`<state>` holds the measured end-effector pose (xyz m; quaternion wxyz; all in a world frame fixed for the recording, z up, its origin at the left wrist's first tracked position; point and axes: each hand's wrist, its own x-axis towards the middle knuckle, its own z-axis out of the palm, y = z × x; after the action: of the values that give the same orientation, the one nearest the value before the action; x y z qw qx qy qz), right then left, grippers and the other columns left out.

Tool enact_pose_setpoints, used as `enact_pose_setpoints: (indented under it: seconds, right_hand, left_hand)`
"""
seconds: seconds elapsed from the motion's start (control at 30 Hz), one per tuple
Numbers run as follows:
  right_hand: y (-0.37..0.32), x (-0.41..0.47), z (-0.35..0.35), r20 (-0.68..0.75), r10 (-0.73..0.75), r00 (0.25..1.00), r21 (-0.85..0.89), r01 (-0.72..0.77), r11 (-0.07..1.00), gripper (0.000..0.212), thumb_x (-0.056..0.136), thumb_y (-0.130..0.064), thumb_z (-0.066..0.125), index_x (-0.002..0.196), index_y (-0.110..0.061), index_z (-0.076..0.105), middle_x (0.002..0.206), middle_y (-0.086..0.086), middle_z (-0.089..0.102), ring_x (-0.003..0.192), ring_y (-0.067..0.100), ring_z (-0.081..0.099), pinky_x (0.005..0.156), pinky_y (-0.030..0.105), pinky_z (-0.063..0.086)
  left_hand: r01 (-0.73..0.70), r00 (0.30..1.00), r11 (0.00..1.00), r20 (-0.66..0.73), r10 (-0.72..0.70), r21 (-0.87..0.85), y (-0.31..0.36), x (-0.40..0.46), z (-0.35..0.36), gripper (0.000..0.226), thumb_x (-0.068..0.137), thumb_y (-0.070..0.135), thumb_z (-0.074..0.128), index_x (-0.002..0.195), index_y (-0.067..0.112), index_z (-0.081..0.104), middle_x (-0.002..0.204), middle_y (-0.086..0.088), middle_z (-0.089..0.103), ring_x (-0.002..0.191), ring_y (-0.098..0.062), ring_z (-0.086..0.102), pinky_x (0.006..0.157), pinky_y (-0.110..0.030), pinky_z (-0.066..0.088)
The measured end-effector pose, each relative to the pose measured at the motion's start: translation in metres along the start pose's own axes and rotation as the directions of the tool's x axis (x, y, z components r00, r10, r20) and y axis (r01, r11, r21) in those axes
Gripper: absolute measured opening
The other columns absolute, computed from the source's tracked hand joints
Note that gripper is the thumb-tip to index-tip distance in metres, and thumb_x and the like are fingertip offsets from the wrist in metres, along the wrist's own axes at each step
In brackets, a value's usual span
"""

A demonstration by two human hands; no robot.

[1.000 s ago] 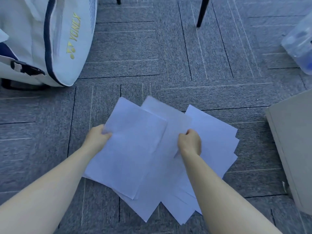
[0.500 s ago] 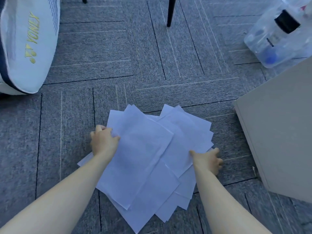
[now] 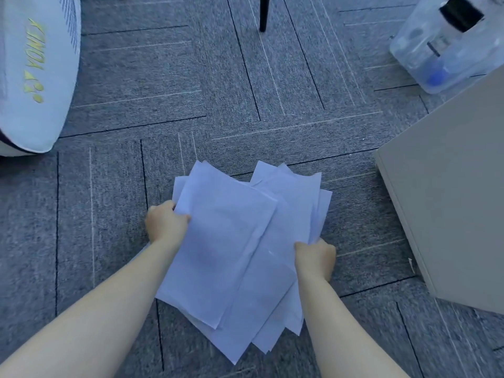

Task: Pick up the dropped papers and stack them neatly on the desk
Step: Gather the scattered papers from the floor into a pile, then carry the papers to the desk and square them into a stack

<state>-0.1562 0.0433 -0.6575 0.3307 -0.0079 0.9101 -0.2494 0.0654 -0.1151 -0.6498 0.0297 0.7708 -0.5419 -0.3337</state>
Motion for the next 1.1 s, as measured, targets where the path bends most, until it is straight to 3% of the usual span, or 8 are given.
enact_pose_setpoints:
  seconds: [0.1, 0.27, 0.4, 0.53, 0.67, 0.87, 1.0, 1.1]
  right_hand:
    - [0.000, -0.003, -0.003, -0.006, -0.027, 1.000, -0.031, 0.027, 0.999, 0.016, 0.079, -0.015, 0.058, 0.089, -0.007, 0.067, 0.096, 0.014, 0.067, 0.076, 0.034, 0.064, 0.068, 0.037, 0.053]
    - [-0.006, 0.005, -0.018, 0.108, -0.081, 0.991, 0.064, 0.074, 0.995, 0.013, 0.084, -0.013, 0.059, 0.095, -0.012, 0.066, 0.093, 0.006, 0.071, 0.080, 0.031, 0.066, 0.073, 0.039, 0.056]
    - [-0.032, -0.009, -0.041, 0.196, -0.144, 0.970, 0.177, 0.110, 0.978, 0.016, 0.084, -0.008, 0.058, 0.097, -0.014, 0.065, 0.095, 0.004, 0.072, 0.083, 0.028, 0.067, 0.079, 0.047, 0.058]
    - [-0.092, -0.060, -0.100, 0.205, -0.268, 0.941, 0.210, 0.226, 0.951, 0.019, 0.083, -0.006, 0.055, 0.098, -0.014, 0.065, 0.090, -0.003, 0.071, 0.085, 0.025, 0.068, 0.078, 0.041, 0.056]
    - [-0.169, -0.135, -0.194, 0.136, -0.398, 0.907, 0.238, 0.360, 0.902, 0.016, 0.083, -0.007, 0.055, 0.092, -0.016, 0.064, 0.088, 0.002, 0.071, 0.080, 0.028, 0.066, 0.072, 0.038, 0.053]
    - [-0.285, -0.240, -0.373, -0.060, -0.471, 0.880, 0.275, 0.468, 0.840, 0.002, 0.077, -0.006, 0.054, 0.075, -0.005, 0.054, 0.066, 0.013, 0.055, 0.058, 0.026, 0.046, 0.052, 0.032, 0.036]
    - [-0.348, -0.305, -0.517, -0.255, -0.446, 0.858, 0.332, 0.511, 0.793, 0.033, 0.076, -0.001, 0.059, 0.057, -0.016, 0.036, 0.054, 0.001, 0.038, 0.049, 0.019, 0.036, 0.050, 0.033, 0.028]
    - [-0.366, -0.344, -0.626, -0.385, -0.407, 0.828, 0.364, 0.542, 0.757, 0.039, 0.077, 0.001, 0.062, 0.056, -0.022, 0.039, 0.051, -0.005, 0.040, 0.036, 0.003, 0.043, 0.048, 0.027, 0.034]
  left_hand:
    - [-0.008, 1.000, 0.999, 0.009, 0.008, 0.043, -0.001, -0.002, 0.001, 0.019, 0.074, 0.021, 0.062, 0.090, 0.012, 0.057, 0.091, -0.011, 0.064, 0.090, -0.035, 0.056, 0.069, -0.035, 0.037]
    - [0.054, 0.992, 0.979, 0.119, -0.031, -0.195, 0.004, -0.012, 0.000, 0.062, 0.071, 0.016, 0.071, 0.125, 0.019, 0.039, 0.105, -0.002, 0.053, 0.090, -0.028, 0.055, 0.076, -0.038, 0.047]
    - [0.079, 0.955, 0.924, 0.295, 0.038, -0.374, 0.023, -0.029, -0.035, 0.031, 0.074, 0.001, 0.069, 0.103, 0.008, 0.062, 0.101, -0.015, 0.068, 0.081, -0.027, 0.065, 0.070, -0.033, 0.050]
    - [0.052, 0.959, 0.884, 0.270, 0.085, -0.465, 0.059, -0.077, -0.113, 0.035, 0.066, 0.003, 0.072, 0.099, 0.008, 0.060, 0.095, -0.013, 0.067, 0.085, -0.027, 0.064, 0.076, -0.035, 0.049]
    - [0.038, 0.976, 0.825, 0.199, 0.092, -0.564, 0.109, -0.142, -0.224, 0.035, 0.076, -0.005, 0.069, 0.108, 0.006, 0.061, 0.094, -0.012, 0.066, 0.075, -0.021, 0.063, 0.076, -0.035, 0.049]
    - [0.056, 0.949, 0.723, 0.262, 0.176, -0.689, 0.212, -0.233, -0.388, 0.054, 0.059, 0.009, 0.075, 0.111, 0.000, 0.065, 0.097, -0.017, 0.072, 0.077, -0.029, 0.071, 0.074, -0.042, 0.057]
    - [0.008, 0.917, 0.652, 0.266, 0.298, -0.758, 0.303, -0.300, -0.484, 0.045, 0.067, 0.003, 0.074, 0.110, 0.003, 0.065, 0.095, -0.017, 0.072, 0.073, -0.029, 0.071, 0.070, -0.044, 0.059]
    - [-0.046, 0.875, 0.651, 0.283, 0.392, -0.758, 0.374, -0.352, -0.527, 0.034, 0.077, -0.001, 0.068, 0.111, -0.001, 0.065, 0.099, -0.022, 0.070, 0.081, -0.033, 0.068, 0.080, -0.052, 0.056]
